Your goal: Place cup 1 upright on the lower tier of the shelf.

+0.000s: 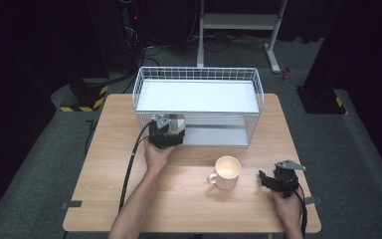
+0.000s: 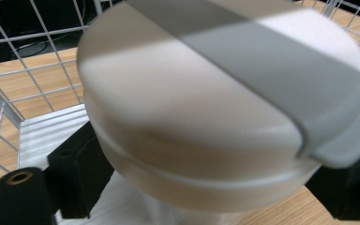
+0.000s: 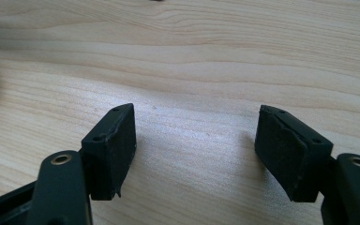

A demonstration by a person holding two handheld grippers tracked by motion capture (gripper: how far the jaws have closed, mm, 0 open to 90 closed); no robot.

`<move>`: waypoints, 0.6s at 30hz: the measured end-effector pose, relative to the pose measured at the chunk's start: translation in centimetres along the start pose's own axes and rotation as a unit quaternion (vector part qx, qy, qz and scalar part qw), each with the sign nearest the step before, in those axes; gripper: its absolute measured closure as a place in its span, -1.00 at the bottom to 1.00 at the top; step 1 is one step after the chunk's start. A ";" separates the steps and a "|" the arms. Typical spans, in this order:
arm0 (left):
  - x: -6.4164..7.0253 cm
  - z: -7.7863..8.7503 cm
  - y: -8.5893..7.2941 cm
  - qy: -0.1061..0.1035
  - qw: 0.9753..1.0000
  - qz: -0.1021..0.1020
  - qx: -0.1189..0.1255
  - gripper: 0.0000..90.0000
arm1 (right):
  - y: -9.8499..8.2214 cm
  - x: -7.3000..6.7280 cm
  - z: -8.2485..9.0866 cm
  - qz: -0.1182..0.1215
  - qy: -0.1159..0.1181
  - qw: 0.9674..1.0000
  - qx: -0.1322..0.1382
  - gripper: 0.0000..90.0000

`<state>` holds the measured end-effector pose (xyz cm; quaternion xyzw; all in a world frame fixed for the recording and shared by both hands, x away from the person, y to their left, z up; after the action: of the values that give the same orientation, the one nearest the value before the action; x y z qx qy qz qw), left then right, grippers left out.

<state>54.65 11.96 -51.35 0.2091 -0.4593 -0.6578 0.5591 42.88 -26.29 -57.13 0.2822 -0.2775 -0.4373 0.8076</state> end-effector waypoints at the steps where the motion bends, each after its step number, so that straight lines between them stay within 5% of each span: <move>1: 0.0 0.0 0.0 0.000 1.000 0.001 -0.002 -0.77 | 0.0 0.0 0.0 0.000 0.000 1.000 0.000 -0.35; 18: -0.4 1.0 -0.5 -0.010 1.000 0.007 -0.005 -0.85 | 0.0 0.0 0.0 0.000 0.000 1.000 0.000 -0.35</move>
<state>53.72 12.66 -51.32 0.1965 -0.4627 -0.6582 0.5605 42.88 -26.30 -57.13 0.2822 -0.2776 -0.4372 0.8076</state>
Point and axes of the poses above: each handheld gripper's, and its own axes: z roughly backward along the jaws, y roughly out of its top, x roughly to its right, the point moved 7 cm from there along -z, roughly forward along the jaws, and after that the axes turned 15 degrees about z, right-handed, at the moved point
